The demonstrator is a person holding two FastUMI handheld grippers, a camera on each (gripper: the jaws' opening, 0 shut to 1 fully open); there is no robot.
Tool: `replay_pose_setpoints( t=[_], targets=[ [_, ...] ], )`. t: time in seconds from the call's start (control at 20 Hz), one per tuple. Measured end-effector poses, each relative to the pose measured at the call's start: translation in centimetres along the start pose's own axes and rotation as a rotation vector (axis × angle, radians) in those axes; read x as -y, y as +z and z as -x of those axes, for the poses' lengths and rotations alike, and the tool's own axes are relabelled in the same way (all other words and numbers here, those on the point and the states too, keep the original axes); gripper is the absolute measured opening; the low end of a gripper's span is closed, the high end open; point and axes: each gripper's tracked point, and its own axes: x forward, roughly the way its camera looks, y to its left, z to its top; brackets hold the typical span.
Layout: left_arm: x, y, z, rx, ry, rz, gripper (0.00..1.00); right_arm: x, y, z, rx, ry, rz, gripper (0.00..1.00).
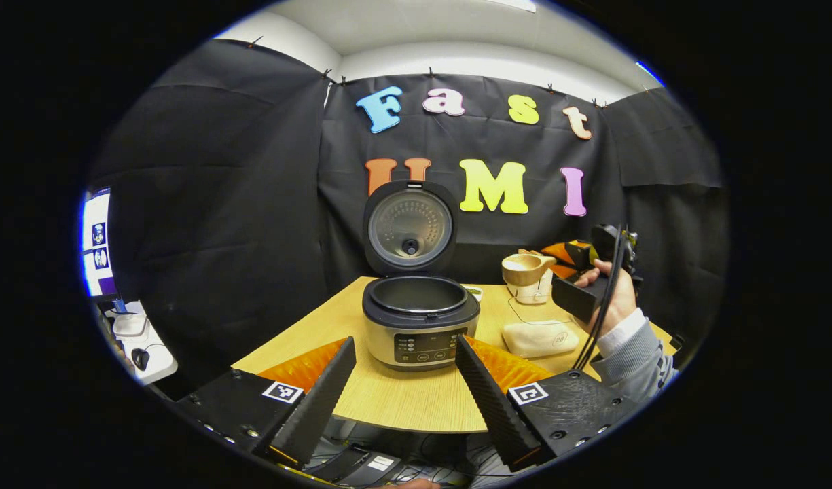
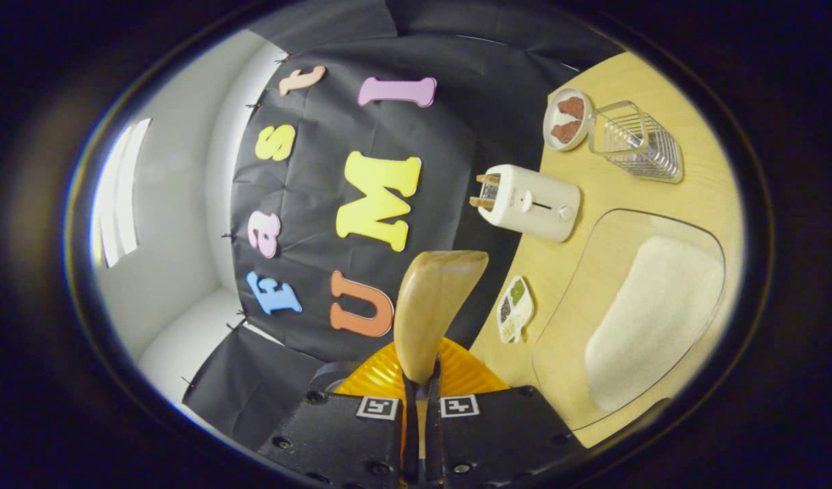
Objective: Close the left gripper, press the button to open the rice cooker; take a wooden spoon from the chopstick holder with the right hand, scoop a spoonful of rice and pour it into the rice cooker, then put the wooden spoon back into the chopstick holder.
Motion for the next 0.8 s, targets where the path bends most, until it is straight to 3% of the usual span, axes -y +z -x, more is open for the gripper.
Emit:
replay_pose_setpoints(
  t=[0.4, 0.6, 0.8],
  targets=[
    [-2.5, 1.1, 2.4, 0.049, 0.006, 0.010, 0.94, -5.1, -4.8, -4.7, -0.028, 0.011, 0.309, 0.09],
    [-4.3, 1.4, 3.3, 0.059, 0.040, 0.016, 0.95, -7.1, -8.9, -6.8, -0.093, 0.073, 0.540, 0.09],
    [-6.3, 1.4, 4.9, 0.077, 0.059, 0.004, 0.95, -6.9, -11.9, -7.8, -0.130, 0.059, 0.783, 0.09]
  ],
)
